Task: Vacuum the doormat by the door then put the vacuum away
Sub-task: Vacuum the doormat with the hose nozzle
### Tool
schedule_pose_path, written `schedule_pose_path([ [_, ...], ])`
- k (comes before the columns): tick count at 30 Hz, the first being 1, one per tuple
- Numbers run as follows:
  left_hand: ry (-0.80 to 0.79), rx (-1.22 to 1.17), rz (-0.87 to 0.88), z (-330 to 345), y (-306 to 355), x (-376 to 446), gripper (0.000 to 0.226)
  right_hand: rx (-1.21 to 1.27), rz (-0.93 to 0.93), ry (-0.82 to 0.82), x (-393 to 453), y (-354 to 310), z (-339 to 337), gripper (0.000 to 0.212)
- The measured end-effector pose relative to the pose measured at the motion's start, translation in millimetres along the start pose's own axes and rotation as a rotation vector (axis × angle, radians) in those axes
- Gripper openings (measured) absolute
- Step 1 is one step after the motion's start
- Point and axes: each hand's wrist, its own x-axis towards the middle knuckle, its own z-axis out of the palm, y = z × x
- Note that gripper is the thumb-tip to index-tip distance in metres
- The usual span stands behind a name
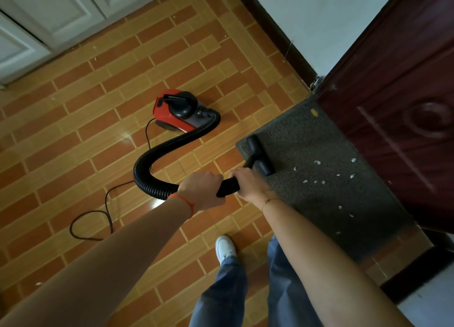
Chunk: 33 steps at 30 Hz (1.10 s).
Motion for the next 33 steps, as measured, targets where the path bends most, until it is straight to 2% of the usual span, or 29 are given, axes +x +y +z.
schedule_pose_path([
  [13,0.025,0.038,0.095,-38,27,38,0.033,-0.103,-0.012,0.016,-2,47,-50,0.015],
  [23,0.057,-0.09,0.04,-67,117,115,0.026,-0.124,-0.053,-0.018,4,163,-96,0.011],
  [33,0.084,-0.161,0.009,-103,198,194,0.029,-0.122,-0.063,-0.01,14,271,-145,0.014],
])
